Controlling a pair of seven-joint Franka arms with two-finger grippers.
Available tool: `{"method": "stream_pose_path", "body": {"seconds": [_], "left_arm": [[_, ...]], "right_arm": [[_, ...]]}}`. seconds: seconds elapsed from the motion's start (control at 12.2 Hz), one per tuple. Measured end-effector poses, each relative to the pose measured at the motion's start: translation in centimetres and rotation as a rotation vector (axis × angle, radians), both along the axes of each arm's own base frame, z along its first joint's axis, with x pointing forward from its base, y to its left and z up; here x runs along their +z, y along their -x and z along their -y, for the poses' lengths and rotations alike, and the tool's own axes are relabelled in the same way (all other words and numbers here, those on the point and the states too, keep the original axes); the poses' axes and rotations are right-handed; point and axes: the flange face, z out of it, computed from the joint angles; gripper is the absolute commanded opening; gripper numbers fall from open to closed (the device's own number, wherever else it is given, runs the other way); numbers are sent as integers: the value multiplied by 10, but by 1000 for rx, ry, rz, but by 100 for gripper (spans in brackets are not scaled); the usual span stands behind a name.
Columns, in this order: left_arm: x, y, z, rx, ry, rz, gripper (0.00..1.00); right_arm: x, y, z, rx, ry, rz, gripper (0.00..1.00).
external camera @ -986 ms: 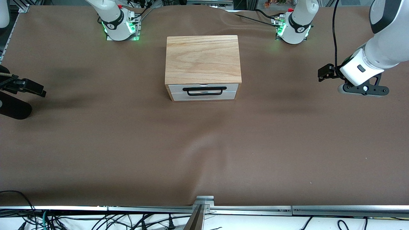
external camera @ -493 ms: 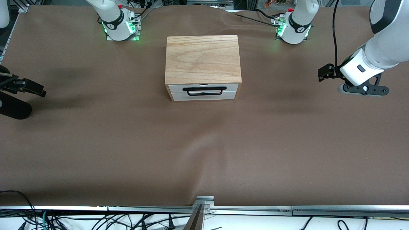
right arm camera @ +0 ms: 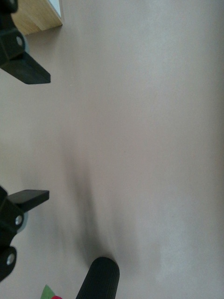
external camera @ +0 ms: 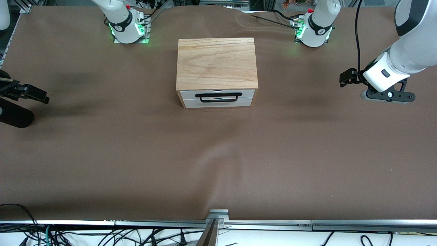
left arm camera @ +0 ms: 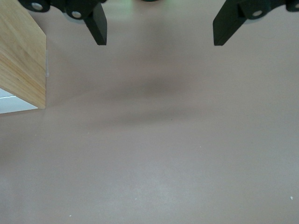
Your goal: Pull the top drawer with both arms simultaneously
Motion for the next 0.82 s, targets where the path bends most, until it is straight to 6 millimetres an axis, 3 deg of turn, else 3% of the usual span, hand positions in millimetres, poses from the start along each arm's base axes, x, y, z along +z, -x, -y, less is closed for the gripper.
{"method": "stream_pose_path", "body": {"seconds": [0.82], "left_arm": [[-9,0,-11,20,-2,-18,100]], "right_arm": [[0,0,2,-3,0,0,100]]}}
